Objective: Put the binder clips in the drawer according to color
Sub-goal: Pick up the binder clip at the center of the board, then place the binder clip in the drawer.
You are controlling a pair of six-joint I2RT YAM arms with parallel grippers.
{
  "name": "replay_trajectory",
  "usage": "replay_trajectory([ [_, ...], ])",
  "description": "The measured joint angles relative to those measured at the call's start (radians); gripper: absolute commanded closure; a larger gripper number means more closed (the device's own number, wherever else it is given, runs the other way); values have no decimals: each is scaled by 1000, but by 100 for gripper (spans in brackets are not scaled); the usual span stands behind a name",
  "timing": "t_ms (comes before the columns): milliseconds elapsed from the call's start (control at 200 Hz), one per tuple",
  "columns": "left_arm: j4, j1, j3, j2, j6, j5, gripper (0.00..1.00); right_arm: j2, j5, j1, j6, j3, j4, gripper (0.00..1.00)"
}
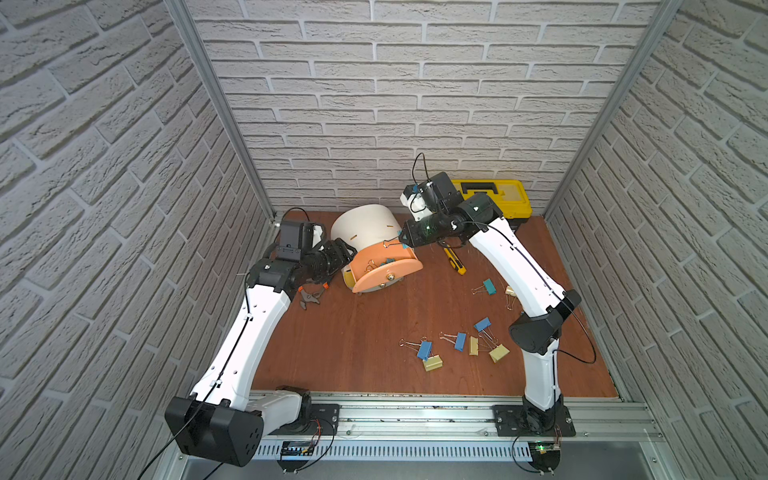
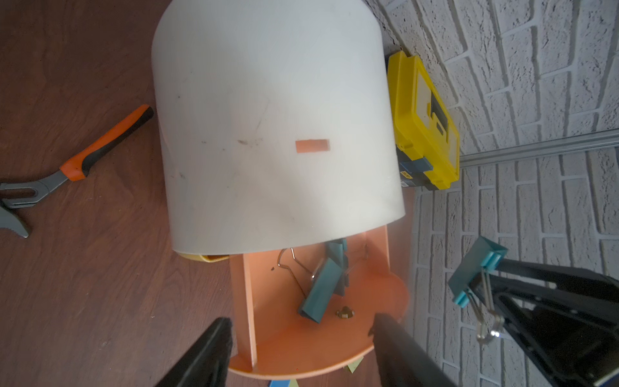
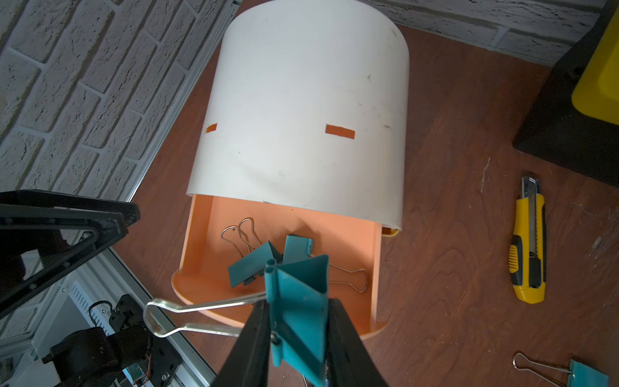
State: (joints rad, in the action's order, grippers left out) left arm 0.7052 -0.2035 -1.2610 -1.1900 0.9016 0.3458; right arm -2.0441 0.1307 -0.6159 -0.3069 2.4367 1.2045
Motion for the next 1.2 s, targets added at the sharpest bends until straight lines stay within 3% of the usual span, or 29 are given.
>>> replay_trajectory([
  [930,10,0,41,45,11,-13,29,-49,18,-25,-19,-69,-64,72],
  [1200,10,0,42,47,11,-13,29,-61,13,-25,-24,-69,-72,62],
])
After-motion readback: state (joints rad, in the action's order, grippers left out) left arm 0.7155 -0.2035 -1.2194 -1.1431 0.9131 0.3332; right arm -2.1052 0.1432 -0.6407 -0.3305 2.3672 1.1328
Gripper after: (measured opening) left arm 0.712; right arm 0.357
